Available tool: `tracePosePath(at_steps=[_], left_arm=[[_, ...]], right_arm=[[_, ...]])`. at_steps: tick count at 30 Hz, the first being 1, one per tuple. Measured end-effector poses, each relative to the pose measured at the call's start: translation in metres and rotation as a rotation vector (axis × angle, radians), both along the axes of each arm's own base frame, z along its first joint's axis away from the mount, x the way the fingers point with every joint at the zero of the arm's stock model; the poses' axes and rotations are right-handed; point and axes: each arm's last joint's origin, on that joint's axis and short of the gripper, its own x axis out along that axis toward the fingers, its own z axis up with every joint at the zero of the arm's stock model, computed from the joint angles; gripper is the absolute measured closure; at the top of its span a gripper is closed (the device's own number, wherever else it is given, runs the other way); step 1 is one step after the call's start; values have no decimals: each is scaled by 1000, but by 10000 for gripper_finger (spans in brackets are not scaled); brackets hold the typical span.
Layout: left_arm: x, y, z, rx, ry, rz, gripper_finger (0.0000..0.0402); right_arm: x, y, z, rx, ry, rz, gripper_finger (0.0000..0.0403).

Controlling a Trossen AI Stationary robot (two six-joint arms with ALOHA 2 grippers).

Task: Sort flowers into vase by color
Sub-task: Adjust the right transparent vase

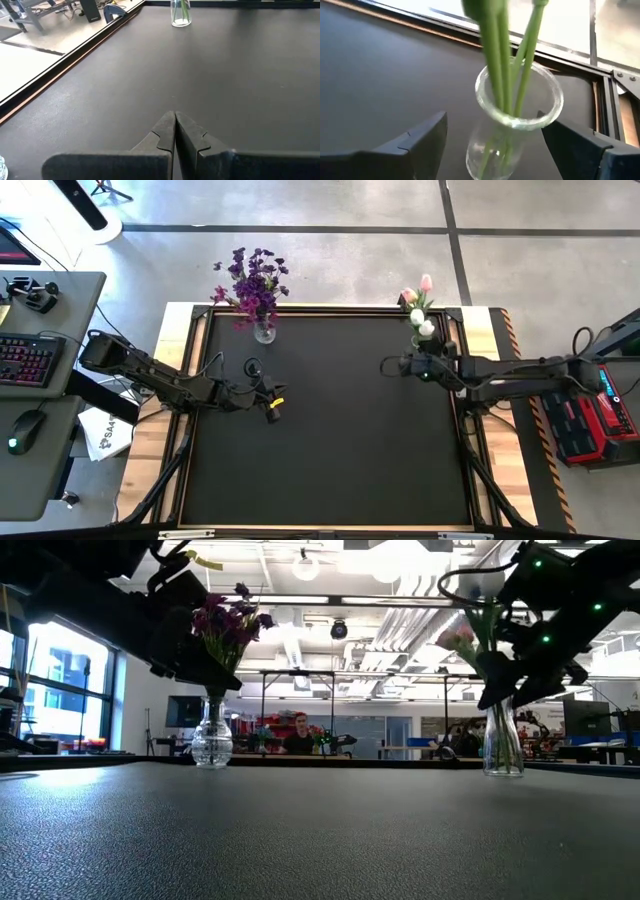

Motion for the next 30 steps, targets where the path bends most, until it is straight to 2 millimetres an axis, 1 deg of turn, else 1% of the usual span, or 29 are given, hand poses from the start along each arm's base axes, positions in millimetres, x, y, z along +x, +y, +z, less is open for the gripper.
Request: tracePosePath(at_steps=[5,9,12,17,21,26,30], left_arm=[[0,0,0,-1,0,0,401],[0,0,0,-1,0,0,401],[0,0,0,-1,0,0,401],[0,0,0,-3,-1,1,401],[0,0,0,-6,-3,2,401],[0,0,0,-7,-3,3,401],[0,0,0,-7,-3,3,401]], right_arm=[[-2,-9,0,28,14,-16,122],[-3,-13,-1,45,28,-12,149],[-3,-14,-1,44,37,-9,177],[-3,-14,-1,38,43,3,237],[3,-15,3,13,35,75,273],[16,-18,16,-78,-35,214,274],[19,-30,26,-162,-58,256,273]])
